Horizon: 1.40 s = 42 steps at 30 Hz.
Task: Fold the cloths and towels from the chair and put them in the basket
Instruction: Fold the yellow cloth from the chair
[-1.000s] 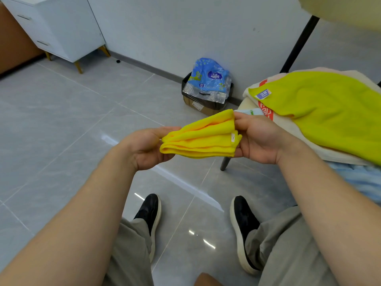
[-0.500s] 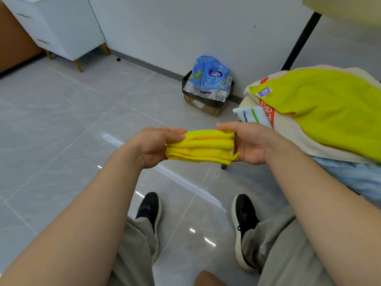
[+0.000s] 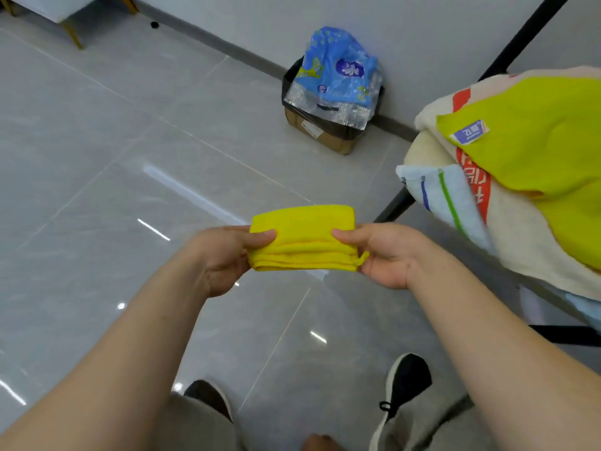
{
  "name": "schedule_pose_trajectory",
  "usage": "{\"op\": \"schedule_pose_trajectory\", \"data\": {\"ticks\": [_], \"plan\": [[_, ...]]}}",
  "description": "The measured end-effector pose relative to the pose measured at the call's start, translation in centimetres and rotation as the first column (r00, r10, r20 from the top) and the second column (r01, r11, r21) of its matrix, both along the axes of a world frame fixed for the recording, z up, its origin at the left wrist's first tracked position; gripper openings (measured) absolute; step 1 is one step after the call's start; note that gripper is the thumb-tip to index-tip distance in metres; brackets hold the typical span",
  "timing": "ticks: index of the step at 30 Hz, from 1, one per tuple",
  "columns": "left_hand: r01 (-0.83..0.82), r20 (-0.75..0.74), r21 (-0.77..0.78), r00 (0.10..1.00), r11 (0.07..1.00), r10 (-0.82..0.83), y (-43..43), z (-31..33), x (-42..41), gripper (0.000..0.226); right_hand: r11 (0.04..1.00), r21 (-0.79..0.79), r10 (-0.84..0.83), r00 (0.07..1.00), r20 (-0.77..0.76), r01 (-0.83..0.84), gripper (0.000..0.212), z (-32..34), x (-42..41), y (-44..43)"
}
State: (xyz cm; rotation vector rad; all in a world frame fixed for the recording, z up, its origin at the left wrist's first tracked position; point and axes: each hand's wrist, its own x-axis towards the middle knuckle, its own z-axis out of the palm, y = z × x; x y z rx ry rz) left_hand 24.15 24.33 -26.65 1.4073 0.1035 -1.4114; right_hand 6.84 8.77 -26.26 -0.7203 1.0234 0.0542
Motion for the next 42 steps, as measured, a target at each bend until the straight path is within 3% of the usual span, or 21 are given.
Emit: {"op": "schedule_pose_trajectory", "data": {"ticks": [4, 8, 11, 16, 19, 24, 30, 38, 42], "plan": [[0.037, -0.108, 0.1, 0.994, 0.994, -0.027, 0.9, -1.3, 1.0, 0.044, 0.981, -0.155, 0.096, 0.984, -0.148, -0.119, 0.04, -1.0, 0.4, 0.9], [0.049, -0.2, 0.192, 0.98, 0.98, -0.01, 4.4, 2.7, 1.7, 0.044, 0.941, -0.16, 0.26, 0.938, -0.228, -0.299, 0.038, 5.2, 0.5, 3.5], [0.037, -0.253, 0.173, 0.967, 0.984, 0.008, 7.6, 11.2, 2.3, 0.04, 0.938, -0.165, 0.256, 0.93, -0.263, -0.304, 0.037, 14.0, 2.3, 5.2], [-0.017, -0.23, 0.241, 0.97, 0.97, 0.075, 14.2, 28.8, 4.5, 0.038, 0.925, 0.039, 0.377, 0.9, -0.22, -0.378, 0.036, 30.8, 6.8, 9.4], [-0.027, -0.234, 0.203, 0.969, 0.979, 0.075, 18.4, 37.9, 6.4, 0.04, 0.907, 0.107, 0.42, 0.893, -0.164, -0.407, 0.037, 39.4, 9.8, 12.1], [-0.005, -0.103, 0.049, 0.995, 0.999, 0.01, 22.9, 47.1, 12.0, 0.04, 0.882, 0.058, 0.471, 0.879, -0.073, -0.468, 0.027, 48.1, 15.8, 14.5], [0.001, 0.116, -0.068, 0.993, 0.998, 0.007, 22.3, 51.1, 19.7, 0.041, 0.853, -0.144, 0.5, 0.865, -0.045, -0.501, 0.031, 51.8, 23.8, 13.0], [0.038, 0.442, -0.016, 0.897, 0.999, -0.027, 16.3, 52.3, 34.9, 0.04, 0.741, -0.419, 0.56, 0.827, -0.044, -0.524, 0.031, 51.3, 38.1, 6.8], [-0.027, 0.473, -0.003, 0.881, 1.0, 0.025, 12.1, 52.7, 44.1, 0.041, 0.636, -0.527, 0.586, 0.797, -0.145, -0.564, 0.02, 50.8, 47.9, 3.0]]}}
